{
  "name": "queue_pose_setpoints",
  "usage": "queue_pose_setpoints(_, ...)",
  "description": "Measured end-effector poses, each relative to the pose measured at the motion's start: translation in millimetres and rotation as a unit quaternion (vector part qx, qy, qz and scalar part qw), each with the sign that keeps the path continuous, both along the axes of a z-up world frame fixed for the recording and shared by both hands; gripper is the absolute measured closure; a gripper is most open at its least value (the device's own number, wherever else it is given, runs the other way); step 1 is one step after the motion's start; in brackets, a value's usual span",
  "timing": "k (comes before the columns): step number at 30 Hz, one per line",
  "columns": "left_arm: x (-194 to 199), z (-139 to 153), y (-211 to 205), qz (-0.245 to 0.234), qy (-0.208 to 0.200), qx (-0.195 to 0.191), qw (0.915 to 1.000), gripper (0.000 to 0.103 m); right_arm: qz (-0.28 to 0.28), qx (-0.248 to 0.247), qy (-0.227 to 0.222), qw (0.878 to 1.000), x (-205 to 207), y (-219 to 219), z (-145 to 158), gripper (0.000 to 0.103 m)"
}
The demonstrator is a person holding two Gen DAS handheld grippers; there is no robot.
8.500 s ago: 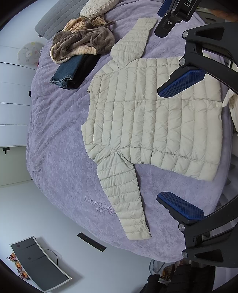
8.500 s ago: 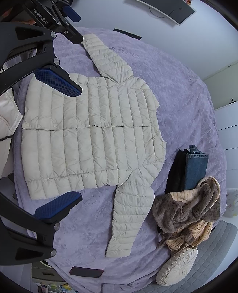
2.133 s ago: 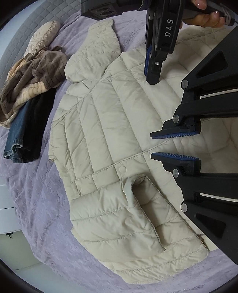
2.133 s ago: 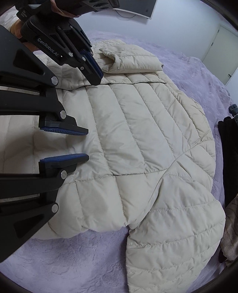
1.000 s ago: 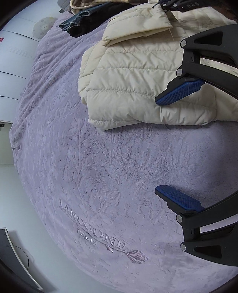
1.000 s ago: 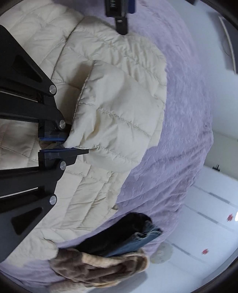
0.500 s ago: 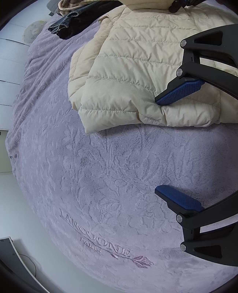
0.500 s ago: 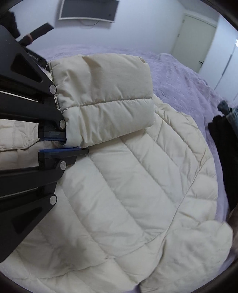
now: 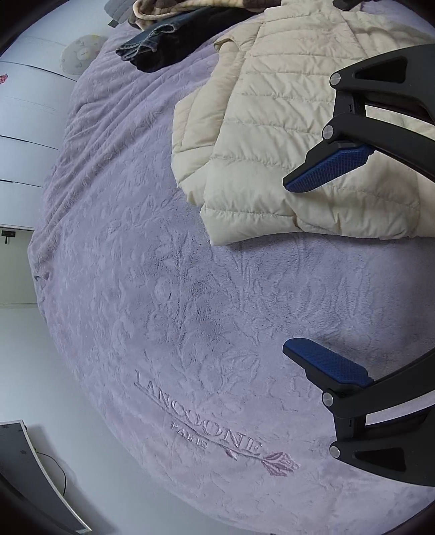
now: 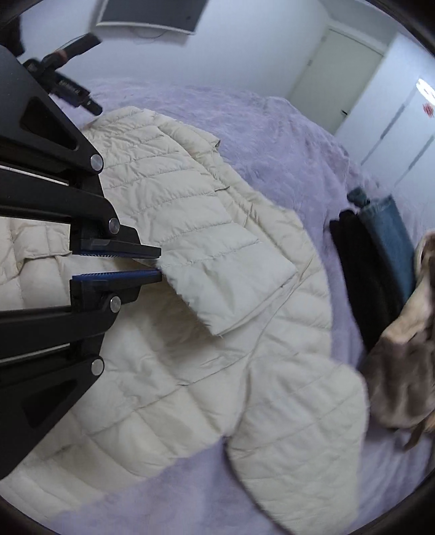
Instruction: Fold large clothes
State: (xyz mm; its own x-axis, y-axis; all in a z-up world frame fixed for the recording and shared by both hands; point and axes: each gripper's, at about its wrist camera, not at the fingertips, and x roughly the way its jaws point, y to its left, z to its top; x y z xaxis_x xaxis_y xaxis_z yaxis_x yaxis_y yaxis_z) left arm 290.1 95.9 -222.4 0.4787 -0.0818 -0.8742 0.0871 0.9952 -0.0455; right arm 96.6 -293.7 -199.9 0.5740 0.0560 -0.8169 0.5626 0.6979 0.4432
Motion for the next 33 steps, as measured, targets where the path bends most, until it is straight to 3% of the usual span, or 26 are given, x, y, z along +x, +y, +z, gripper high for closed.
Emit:
queue_pose_setpoints(4,3.7,-21.7,-9.7,-0.003,0.007,0.05,0.9987,0.014,0.04,0.0,0.036,0.999,18.4,-13.6,-24.7,0.095)
queue_pose_setpoints(6,2.7,-28.0,-8.0,0.001,0.013,0.049,0.9987,0.014,0.027,0.018,0.066,0.997,11.1,-22.7,-42.5,0.095)
queue_pose_setpoints(10,2.6,-32.2,-5.2,0.003,0.016,0.051,0.9986,0.014,-0.016,0.056,0.077,0.995,-15.5,-40.2,-60.8,0.095)
queue_pose_setpoints(15,1.5,-27.8,-3.4,0.002,0.017,0.052,0.9985,0.014,-0.018,0.068,0.078,0.994,-32.4,-48.4,-58.9,0.095)
queue_pose_setpoints(18,-1.7,-19.0,-5.7,-0.005,0.006,0.059,0.9982,0.014,-0.015,0.064,0.045,0.997,-34.4,-53.0,-43.1,0.095)
queue_pose_setpoints(24,-4.7,-18.1,-12.3,-0.013,0.007,0.078,0.9968,0.014,0.035,0.056,-0.002,0.998,6.0,-55.8,-27.4,0.095)
queue_pose_setpoints(26,-5.6,-22.6,-13.8,-0.014,0.011,0.084,0.9963,0.014,0.062,0.054,0.021,0.996,23.6,-50.4,-39.1,0.095)
queue_pose_setpoints(29,-6.8,-26.9,-14.7,-0.016,0.014,0.084,0.9962,0.014,0.054,0.078,0.07,0.993,24.0,-47.8,-65.4,0.095)
queue_pose_setpoints(33,-6.5,-26.4,-15.5,-0.016,0.016,0.085,0.9961,0.013,0.05,0.087,0.072,0.992,14.6,-44.9,-69.5,0.095)
